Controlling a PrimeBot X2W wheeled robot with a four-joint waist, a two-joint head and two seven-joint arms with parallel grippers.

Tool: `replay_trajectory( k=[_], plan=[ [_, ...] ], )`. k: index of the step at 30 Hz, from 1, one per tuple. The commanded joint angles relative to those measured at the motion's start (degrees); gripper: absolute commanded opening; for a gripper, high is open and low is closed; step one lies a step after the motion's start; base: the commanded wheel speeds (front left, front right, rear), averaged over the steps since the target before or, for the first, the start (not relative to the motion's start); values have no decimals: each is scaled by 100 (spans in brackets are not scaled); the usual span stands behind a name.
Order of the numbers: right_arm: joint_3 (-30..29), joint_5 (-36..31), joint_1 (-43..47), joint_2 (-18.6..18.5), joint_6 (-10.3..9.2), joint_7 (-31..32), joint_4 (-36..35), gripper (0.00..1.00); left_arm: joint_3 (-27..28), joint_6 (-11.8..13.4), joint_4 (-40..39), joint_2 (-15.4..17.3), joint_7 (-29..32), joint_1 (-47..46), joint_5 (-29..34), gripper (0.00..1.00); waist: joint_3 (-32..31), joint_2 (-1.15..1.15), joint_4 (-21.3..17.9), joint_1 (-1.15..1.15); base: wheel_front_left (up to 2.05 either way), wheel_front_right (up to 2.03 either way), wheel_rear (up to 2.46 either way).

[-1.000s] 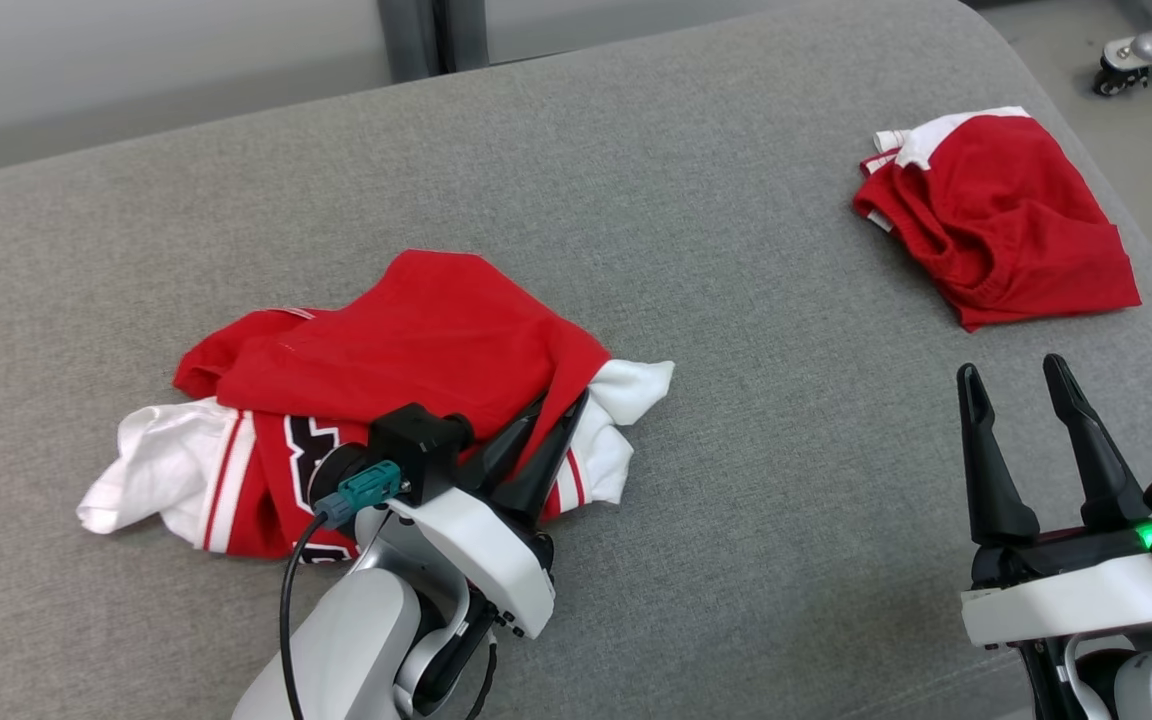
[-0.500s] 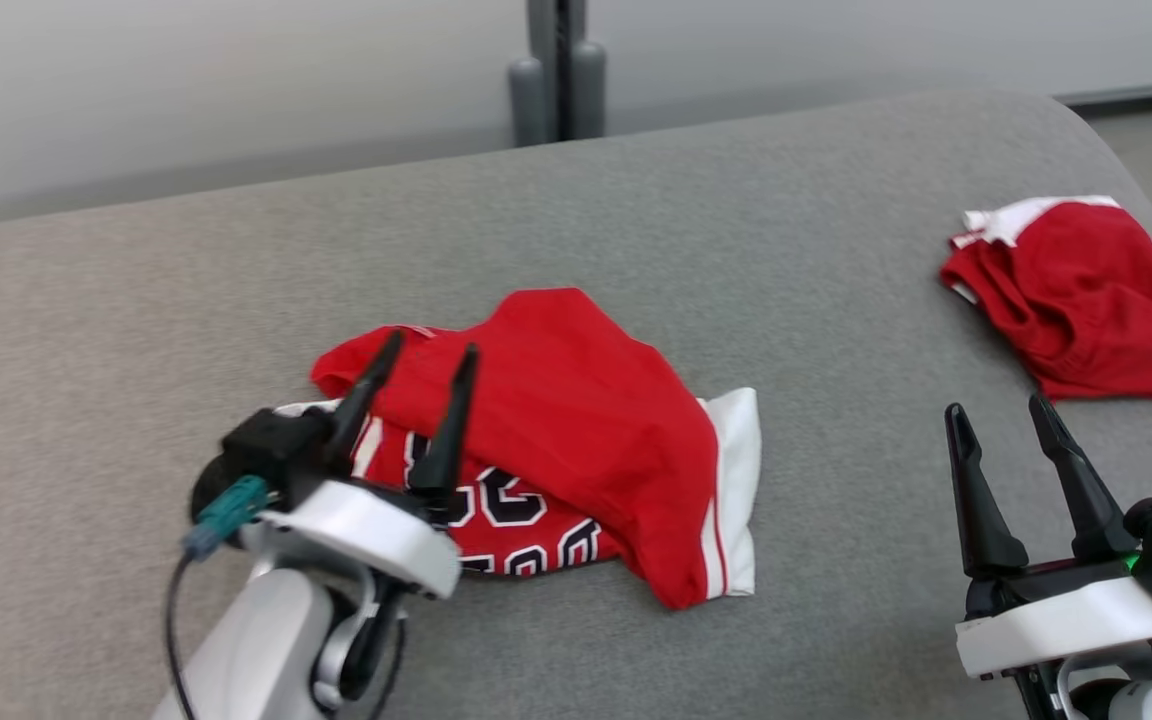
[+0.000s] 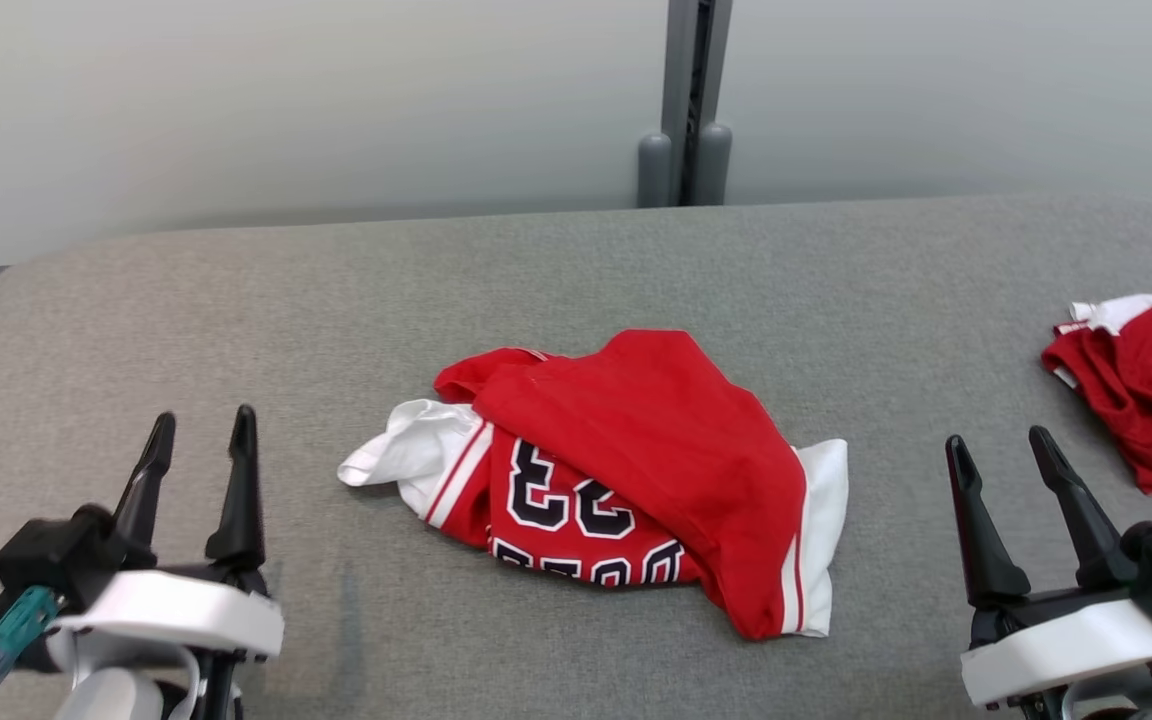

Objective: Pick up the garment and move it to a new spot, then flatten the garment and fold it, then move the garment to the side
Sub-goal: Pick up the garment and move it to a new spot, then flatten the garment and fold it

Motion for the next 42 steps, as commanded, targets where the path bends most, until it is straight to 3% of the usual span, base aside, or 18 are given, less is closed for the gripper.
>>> replay_trajectory(
  k=[1, 9, 18, 42],
  plan=[
    [-38, 5, 95, -26, 1, 17, 5, 100, 74, 19, -58, 65, -29, 149, -33, 100, -116, 0, 106, 0, 0, 0, 0],
    [-85, 11, 336, -67, 1, 132, -17, 100, 77, 24, -484, 331, 61, 804, 35, 100, -356, 0, 229, 0, 0, 0, 0],
    [-209, -49, 613, -89, 1, 288, -210, 100, -69, 222, -994, 383, 290, 1356, 75, 100, -500, 0, 195, 0, 0, 0, 0],
    [-275, -60, 710, -57, 1, 342, -350, 100, -186, 359, -1192, 397, 429, 1440, 38, 100, -488, 0, 240, 0, 0, 0, 0]
  ],
)
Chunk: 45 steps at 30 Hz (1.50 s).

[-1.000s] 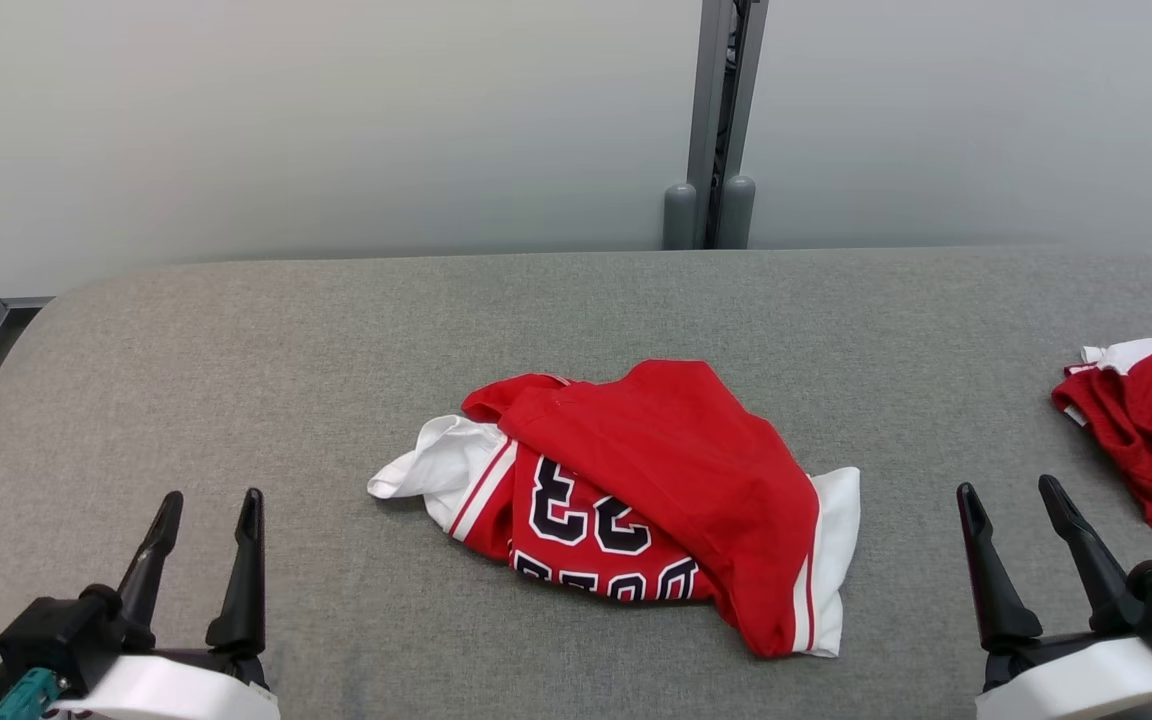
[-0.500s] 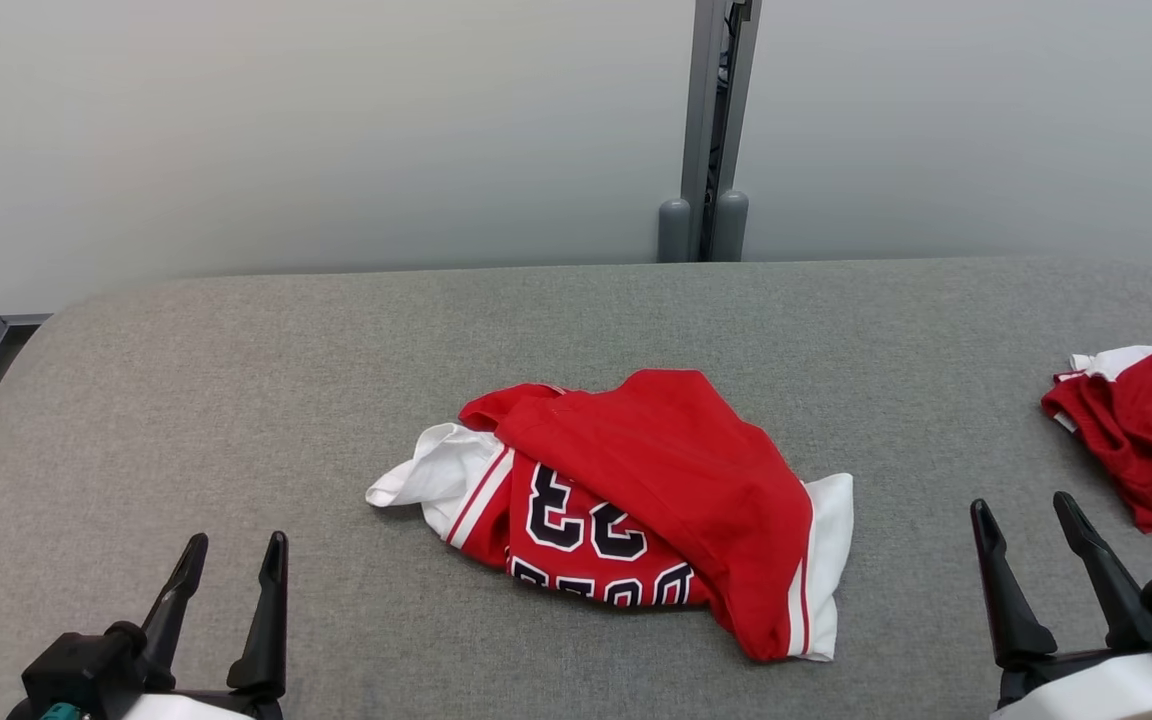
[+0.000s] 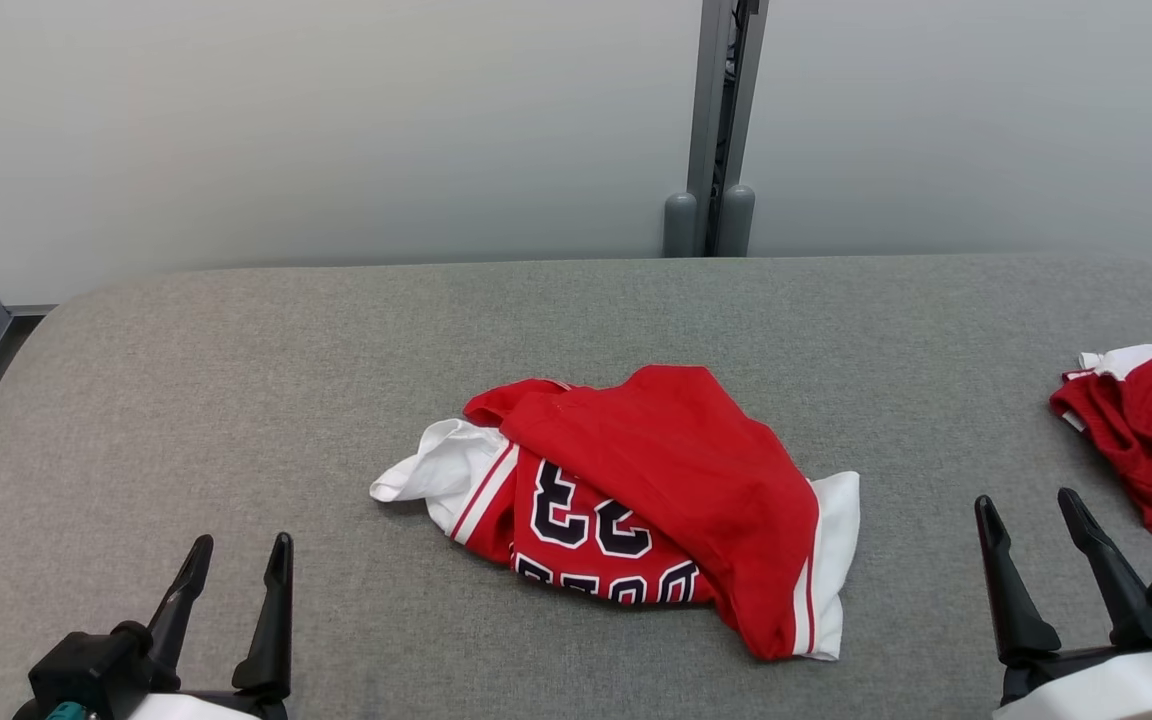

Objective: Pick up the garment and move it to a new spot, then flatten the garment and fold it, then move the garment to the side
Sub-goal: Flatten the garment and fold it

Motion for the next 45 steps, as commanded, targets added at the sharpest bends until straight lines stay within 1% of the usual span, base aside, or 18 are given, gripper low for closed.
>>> replay_trajectory(
  k=[1, 7, 12, 16, 21, 22, 29, 34, 35, 36, 37, 38, 41, 45],
  plan=[
    [-12, -13, 31, -4, 1, -9, -23, 100, 10, 30, -25, 23, 1, -50, -15, 100, 11, 0, 11, 0, 0, 0, 0],
    [-21, 29, -85, -4, 1, 34, 10, 100, -20, 1, -61, 19, 17, -222, -6, 100, 128, 0, 172, 0, 0, 0, 0],
    [221, 90, -452, -137, 1, 133, 143, 100, -105, -84, -98, -33, -10, -539, 48, 100, 410, 0, 519, 0, 0, 0, 0],
    [620, 254, -933, -315, 1, 255, 605, 100, -236, -224, 6, -134, -67, -876, 86, 100, 594, 0, 915, 0, 0, 0, 0],
    [1234, 509, -1643, -552, 2, 407, 1355, 100, -435, -419, 250, -324, -174, -1268, 126, 100, 792, 0, 1404, 0, 0, 0, 0],
    [1234, 509, -1643, -552, 2, 407, 1355, 100, -435, -419, 250, -324, -174, -1268, 126, 100, 792, 0, 1404, 0, 0, 0, 0],
    [2085, 830, -2543, -906, 1, 659, 2534, 100, -555, -635, 652, -559, -332, -1663, 126, 100, 1013, 0, 1923, 0, 0, 0, 0],
    [2450, 1000, -2940, -1082, 1, 827, 3171, 100, -498, -719, 827, -649, -417, -1777, 122, 100, 1103, 0, 2076, 0, 0, 0, 0],
    [2487, 1047, -2991, -1100, 1, 845, 3239, 92, -485, -736, 845, -659, -439, -1786, 126, 100, 1110, 0, 2084, 0, 0, 0, 0],
    [2524, 1082, -3049, -1118, 1, 853, 3314, 42, -472, -733, 872, -665, -453, -1787, 131, 100, 1117, 0, 2088, 0, 0, 0, 0],
    [2554, 1107, -3100, -1136, 1, 829, 3366, 25, -460, -750, 895, -677, -459, -1788, 139, 100, 1123, 0, 2089, 0, 0, 0, 0],
    [2562, 1144, -3141, -1144, 1, 774, 3391, 0, -445, -762, 913, -690, -471, -1783, 150, 100, 1127, 0, 2083, 0, 0, 0, 0],
    [2576, 1187, -3226, -1143, 1, 633, 3419, 0, -400, -777, 952, -728, -485, -1768, 181, 100, 1132, 0, 2030, 0, 0, 0, 0],
    [2525, 1236, -3314, -1080, 1, 380, 3287, 0, -347, -784, 995, -759, -496, -1750, 198, 100, 1109, 0, 1897, 0, 0, 0, 0]
  ],
)
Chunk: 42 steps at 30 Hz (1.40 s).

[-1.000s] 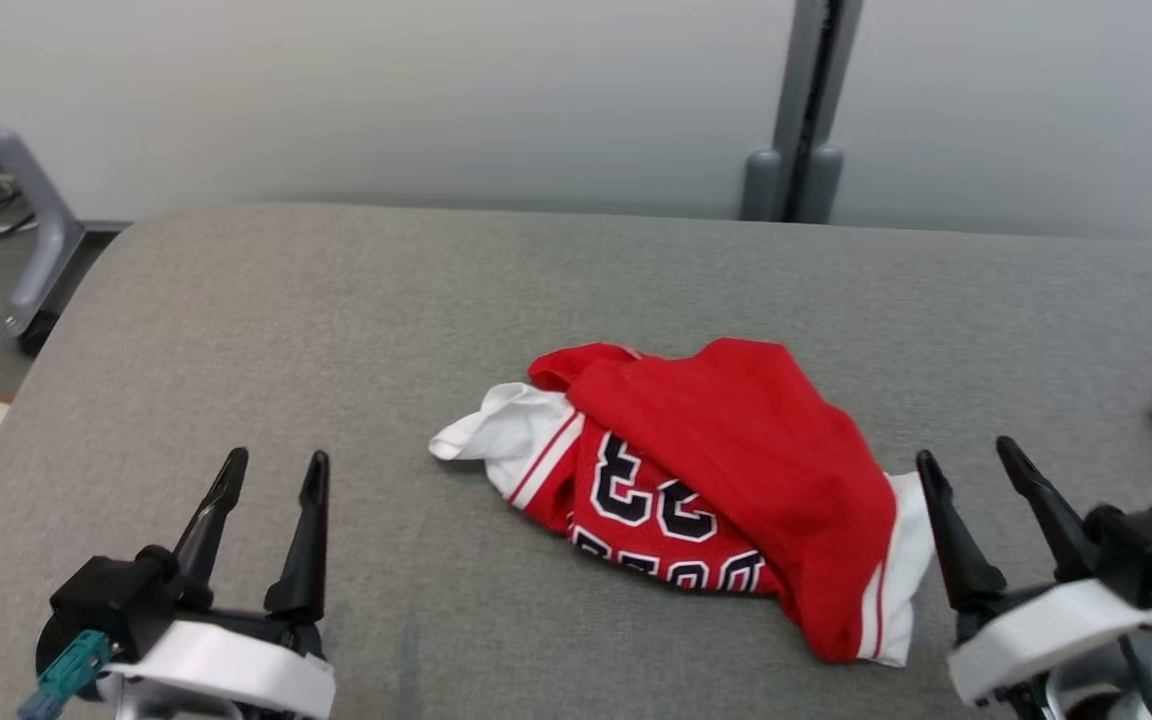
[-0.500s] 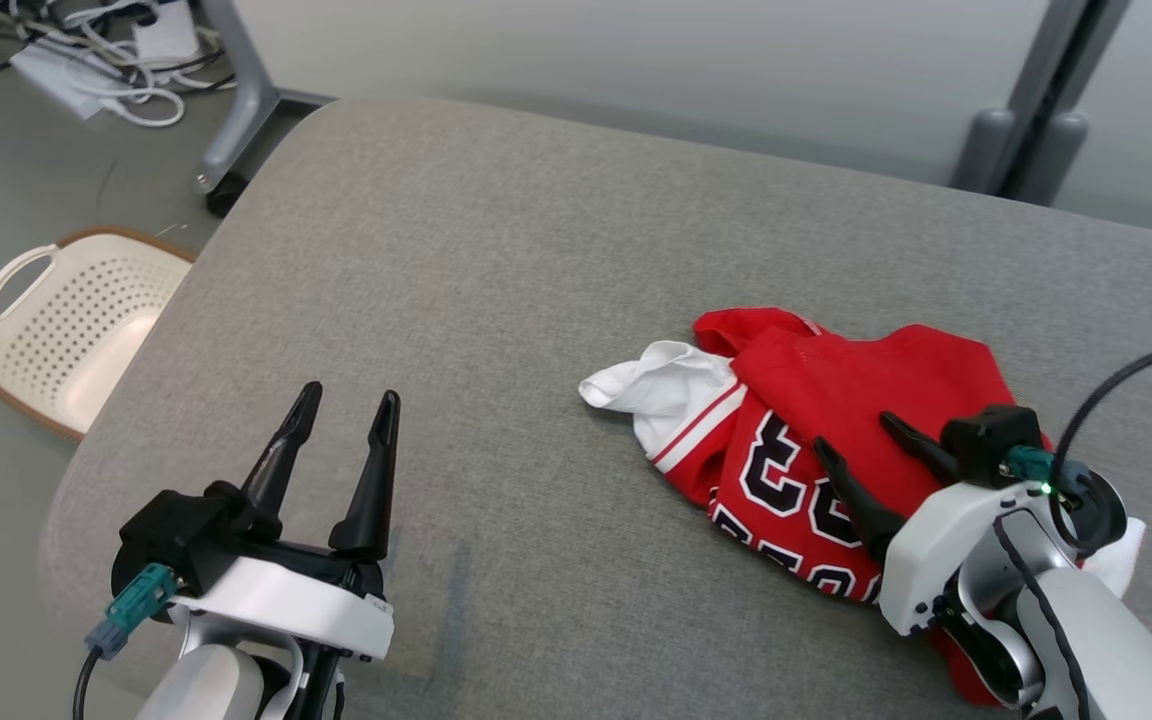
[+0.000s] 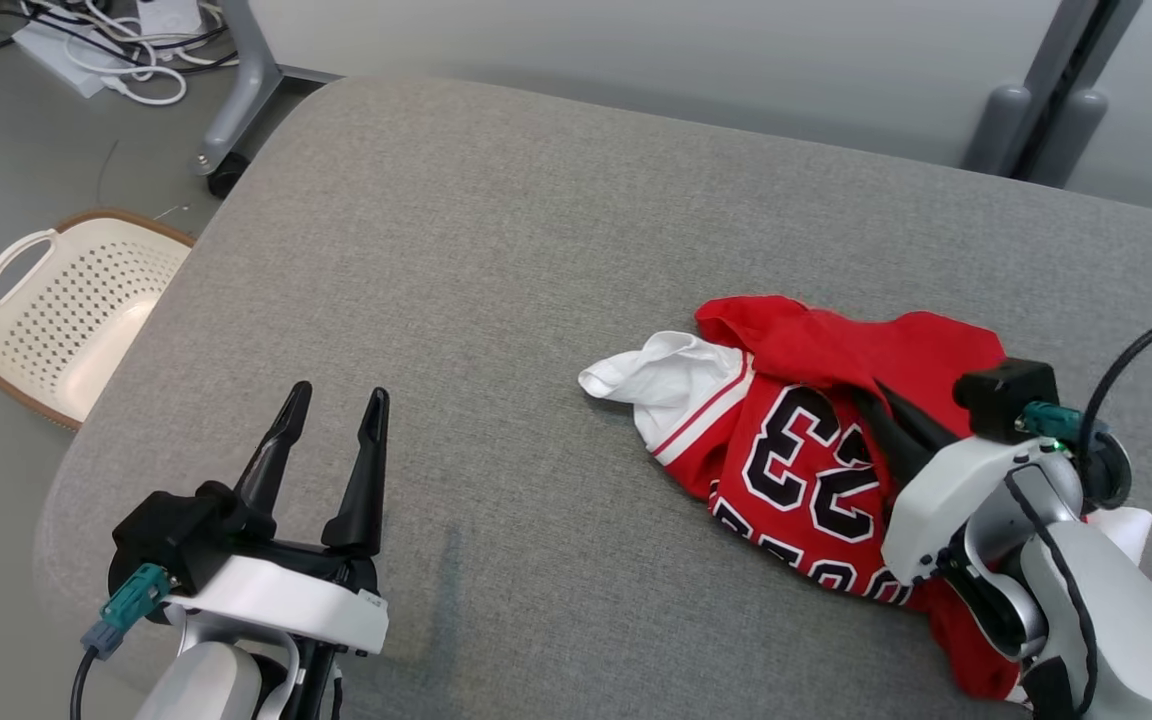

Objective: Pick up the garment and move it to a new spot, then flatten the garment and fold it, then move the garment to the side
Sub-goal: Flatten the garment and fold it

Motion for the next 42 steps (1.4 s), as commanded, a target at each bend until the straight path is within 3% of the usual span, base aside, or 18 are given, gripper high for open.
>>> replay_trajectory(
  k=[1, 6, 17, 25, 26, 27, 28, 34, 42],
  plan=[
    [-58, 41, -86, 32, 1, -131, -92, 0, 43, -17, 11, 0, -26, -75, 32, 100, -22, 0, -88, 0, 0, 0, 0],
    [-583, 285, 5, 283, 1, -655, -432, 0, 103, -24, -8, 26, -31, -33, 84, 100, -61, 0, -362, 0, 0, 0, 0],
    [-2738, 776, 1179, 929, 2, -1435, -720, 0, 179, 58, -126, 178, -3, 94, 144, 100, -114, 0, -1007, 0, 0, 0, 0],
    [-3200, 890, 1724, 1089, 2, -1719, -203, 0, 213, 138, -271, 275, 85, 108, 128, 100, -49, 0, -1272, 0, 0, 0, 0],
    [-3187, 887, 1713, 1086, 1, -1755, -157, 20, 220, 143, -284, 281, 88, 116, 122, 100, -47, 0, -1299, 0, 0, 0, 0],
    [-3152, 892, 1701, 1091, 1, -1790, -102, 48, 228, 155, -291, 293, 90, 127, 115, 100, -51, 0, -1326, 0, 0, 0, 0],
    [-3118, 875, 1677, 1095, 1, -1814, -70, 100, 238, 169, -298, 306, 92, 139, 108, 100, -62, 0, -1355, 0, 0, 0, 0],
    [-3087, 346, 1664, 1051, 1, -1916, -285, 100, 316, 262, -377, 323, 63, 290, 73, 100, -213, 0, -1461, 0, 0, 0, 0],
    [-2929, -672, 2000, 860, 1, -1753, -1240, 100, 434, 405, -481, 351, 28, 581, 30, 100, -476, 0, -1588, 0, 0, 0, 0]
  ],
)
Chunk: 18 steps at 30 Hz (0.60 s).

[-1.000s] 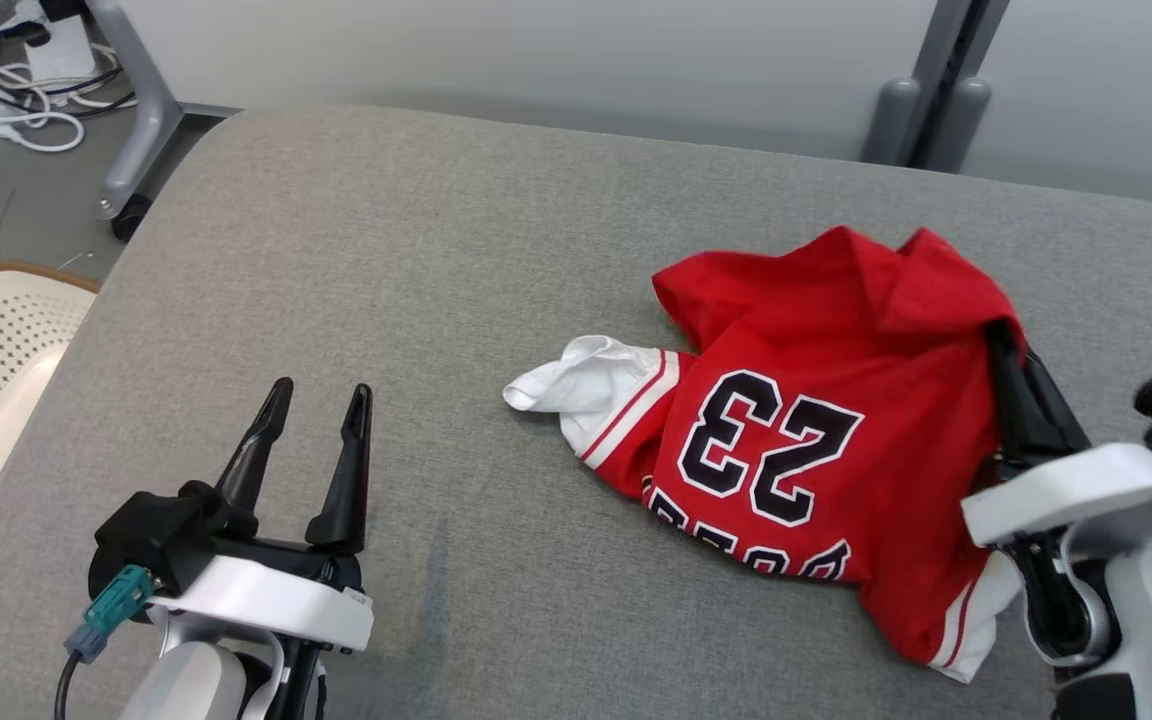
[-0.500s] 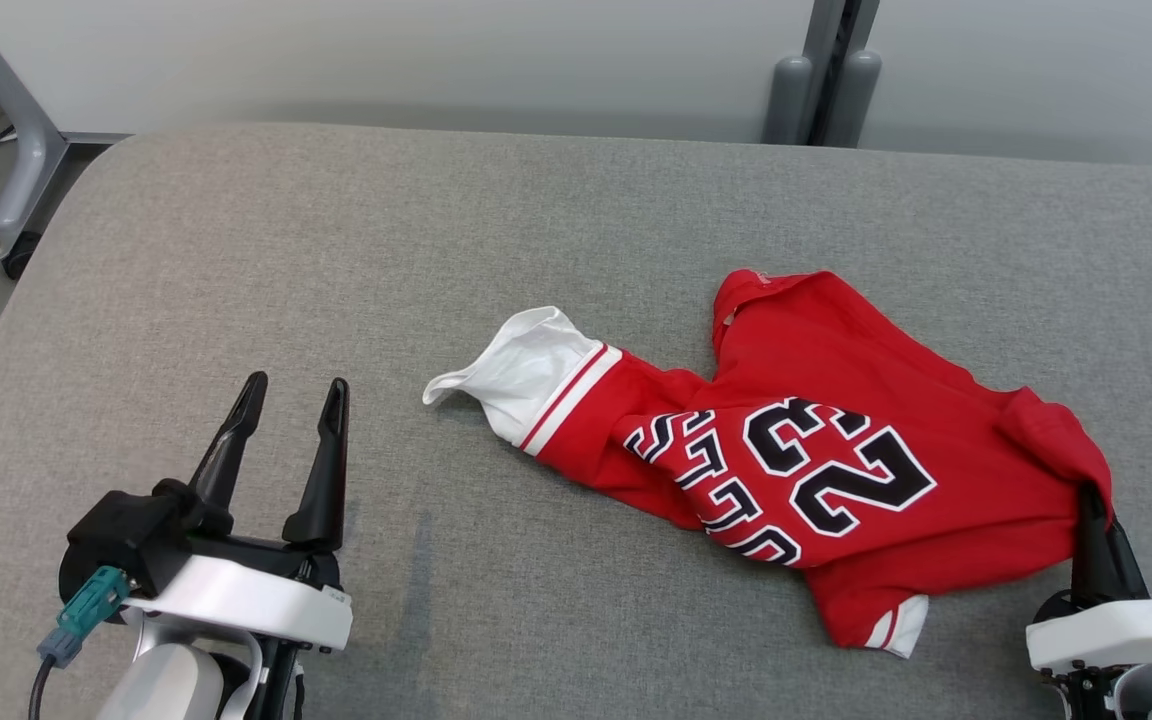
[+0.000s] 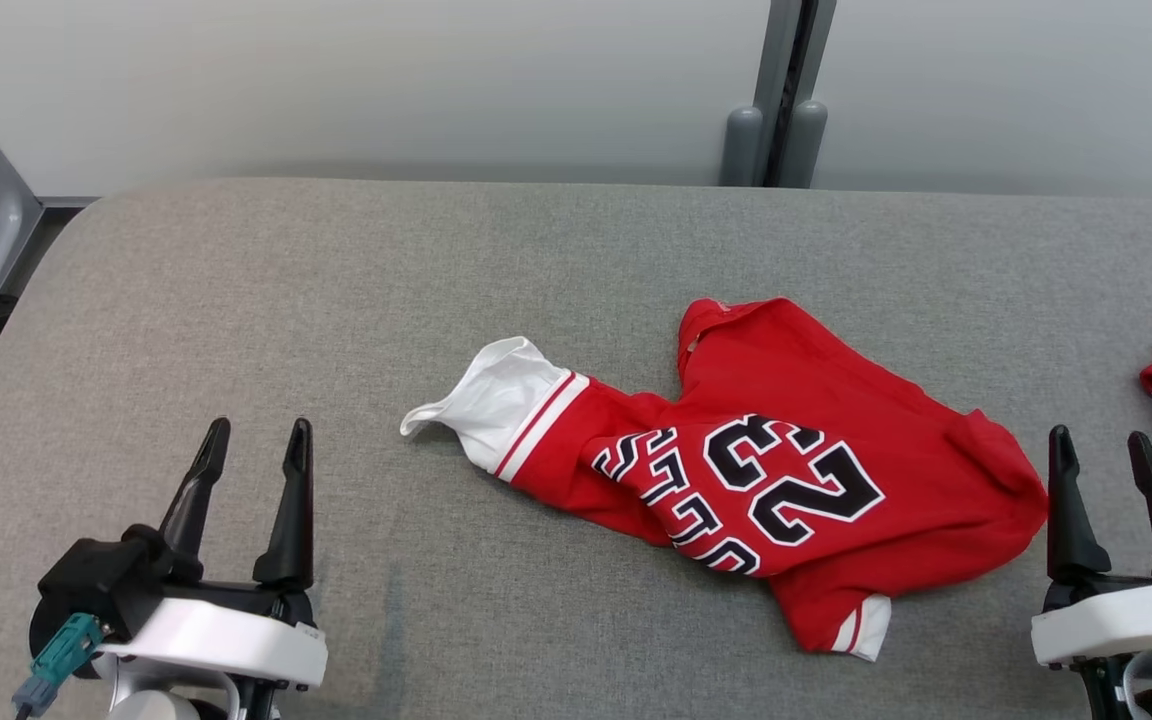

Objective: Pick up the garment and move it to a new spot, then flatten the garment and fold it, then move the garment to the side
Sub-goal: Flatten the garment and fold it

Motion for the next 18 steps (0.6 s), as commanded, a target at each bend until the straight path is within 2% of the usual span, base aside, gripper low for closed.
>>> replay_trajectory(
  k=[1, 10, 18],
  plan=[
    [49, -115, 91, -36, 1, 72, -135, 100, 27, 36, -23, 15, -33, 34, -11, 100, -58, 0, -44, 0, 0, 0, 0],
    [135, -588, 743, 37, 1, 830, -1357, 100, -10, 125, -115, 17, -9, 336, -41, 100, -277, 0, -106, 0, 0, 0, 0],
    [84, -651, 1020, 116, 1, 1096, -1862, 100, -82, 141, -171, 21, 40, 467, -73, 100, -280, 0, -162, 0, 0, 0, 0]
  ],
)
